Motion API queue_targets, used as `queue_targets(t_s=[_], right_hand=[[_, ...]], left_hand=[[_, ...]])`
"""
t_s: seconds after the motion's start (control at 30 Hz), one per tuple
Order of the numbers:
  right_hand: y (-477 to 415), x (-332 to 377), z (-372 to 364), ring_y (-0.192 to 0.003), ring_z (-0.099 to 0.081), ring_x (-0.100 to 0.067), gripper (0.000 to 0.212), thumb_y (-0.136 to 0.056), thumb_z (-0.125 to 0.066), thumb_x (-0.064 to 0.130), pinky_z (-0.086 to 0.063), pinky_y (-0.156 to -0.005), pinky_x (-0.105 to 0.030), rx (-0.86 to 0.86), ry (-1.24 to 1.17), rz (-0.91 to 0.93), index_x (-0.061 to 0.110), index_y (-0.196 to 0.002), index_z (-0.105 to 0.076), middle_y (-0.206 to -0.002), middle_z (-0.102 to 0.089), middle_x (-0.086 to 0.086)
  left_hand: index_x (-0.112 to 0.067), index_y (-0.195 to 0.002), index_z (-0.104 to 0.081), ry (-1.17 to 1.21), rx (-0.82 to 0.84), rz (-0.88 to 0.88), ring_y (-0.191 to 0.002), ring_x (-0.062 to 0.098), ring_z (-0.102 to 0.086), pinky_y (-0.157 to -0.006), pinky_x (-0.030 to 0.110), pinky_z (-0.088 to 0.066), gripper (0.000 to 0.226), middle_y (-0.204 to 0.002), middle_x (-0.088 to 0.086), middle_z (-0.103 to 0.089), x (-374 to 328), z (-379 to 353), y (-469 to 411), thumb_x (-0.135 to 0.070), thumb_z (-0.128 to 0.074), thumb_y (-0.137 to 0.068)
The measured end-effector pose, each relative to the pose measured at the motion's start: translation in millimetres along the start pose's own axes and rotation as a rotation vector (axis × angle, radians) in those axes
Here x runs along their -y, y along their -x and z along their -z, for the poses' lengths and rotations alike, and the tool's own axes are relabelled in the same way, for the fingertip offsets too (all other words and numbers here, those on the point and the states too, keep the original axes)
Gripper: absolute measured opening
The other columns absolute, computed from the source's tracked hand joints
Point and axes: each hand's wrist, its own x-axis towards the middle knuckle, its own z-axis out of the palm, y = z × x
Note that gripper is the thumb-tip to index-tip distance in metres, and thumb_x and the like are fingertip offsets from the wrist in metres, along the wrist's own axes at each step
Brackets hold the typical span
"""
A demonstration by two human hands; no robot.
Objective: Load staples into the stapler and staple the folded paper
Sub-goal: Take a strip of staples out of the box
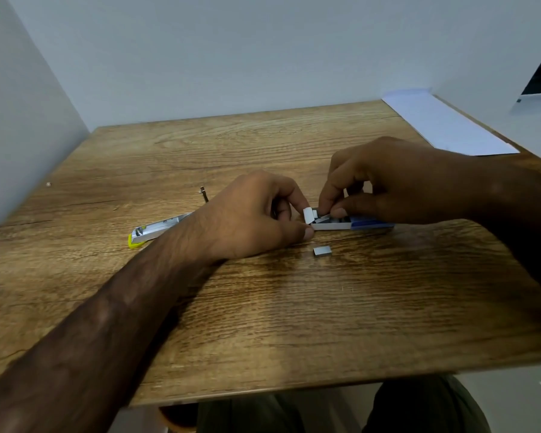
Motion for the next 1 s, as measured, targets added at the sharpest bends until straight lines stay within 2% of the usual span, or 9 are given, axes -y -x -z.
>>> queue_targets(t_s=[0.17, 0.23, 0.4, 0.5, 0.63, 0.9, 1.0], right_hand=[[-3, 10, 6, -0.083, -0.053, 0.004, 0.011, -0.089, -0.072, 0.033, -0.046, -0.072, -0.029, 0.038, 0.144, -0.019, 0.040, -0.096, -0.078, -0.089, -0.063, 0.020], [-6, 14, 7, -0.082, -0.051, 0.004, 0.012, -0.090, -0.071, 0.034, -0.047, -0.073, -0.032, 0.044, 0.198, -0.018, 0.041, -0.098, -0.076, -0.091, -0.063, 0.020], [-10, 18, 8, -0.085, -0.053, -0.004, 0.018, -0.092, -0.068, 0.028, -0.045, -0.070, -0.030, 0.060, 0.299, -0.012, 0.043, -0.102, -0.071, -0.096, -0.064, 0.019], [-7, 20, 9, -0.083, -0.052, -0.002, 0.013, -0.094, -0.064, 0.032, -0.050, -0.070, -0.035, 0.068, 0.300, 0.016, 0.043, -0.099, -0.070, -0.096, -0.061, 0.020], [-1, 18, 7, -0.085, -0.056, -0.003, 0.012, -0.095, -0.061, 0.031, -0.052, -0.073, -0.039, 0.046, 0.246, 0.022, 0.041, -0.099, -0.067, -0.099, -0.060, 0.020], [-5, 13, 11, -0.083, -0.050, 0.007, 0.015, -0.092, -0.069, 0.030, -0.046, -0.073, -0.032, 0.086, 0.224, 0.008, 0.041, -0.100, -0.074, -0.098, -0.063, 0.021], [-9, 14, 12, -0.082, -0.049, 0.004, 0.017, -0.090, -0.070, 0.029, -0.046, -0.075, -0.031, 0.104, 0.274, 0.002, 0.042, -0.101, -0.074, -0.099, -0.064, 0.022]], left_hand=[[-0.022, -0.095, -0.073, 0.015, 0.004, -0.005, -0.056, 0.006, -0.056, -0.060, 0.031, -0.048, 0.018, -0.064, -0.006, -0.065, 0, 0, 0, -0.027, -0.083, -0.081], [-0.021, -0.095, -0.073, 0.014, 0.000, -0.010, -0.057, 0.007, -0.057, -0.061, 0.033, -0.049, 0.018, -0.064, -0.006, -0.065, 0, 0, 0, -0.026, -0.083, -0.081], [-0.020, -0.095, -0.073, 0.051, 0.009, -0.012, -0.060, 0.009, -0.059, -0.064, 0.037, -0.052, 0.017, -0.066, -0.002, -0.067, 1, 1, 0, -0.024, -0.083, -0.081], [-0.021, -0.095, -0.074, 0.068, 0.014, 0.004, -0.058, 0.007, -0.057, -0.062, 0.031, -0.048, 0.018, -0.066, -0.003, -0.066, 2, 2, 0, -0.025, -0.084, -0.081], [-0.021, -0.096, -0.073, 0.067, 0.014, 0.015, -0.060, 0.008, -0.058, -0.063, 0.031, -0.049, 0.019, -0.066, -0.004, -0.066, 2, 1, -1, -0.025, -0.084, -0.080], [-0.022, -0.095, -0.074, 0.064, 0.018, 0.005, -0.058, 0.008, -0.057, -0.060, 0.029, -0.046, 0.018, -0.067, -0.002, -0.066, 3, 1, -2, -0.025, -0.084, -0.080], [-0.021, -0.096, -0.074, 0.054, 0.018, 0.002, -0.058, 0.008, -0.057, -0.060, 0.028, -0.047, 0.019, -0.066, -0.003, -0.067, 3, 1, -2, -0.025, -0.084, -0.080]])
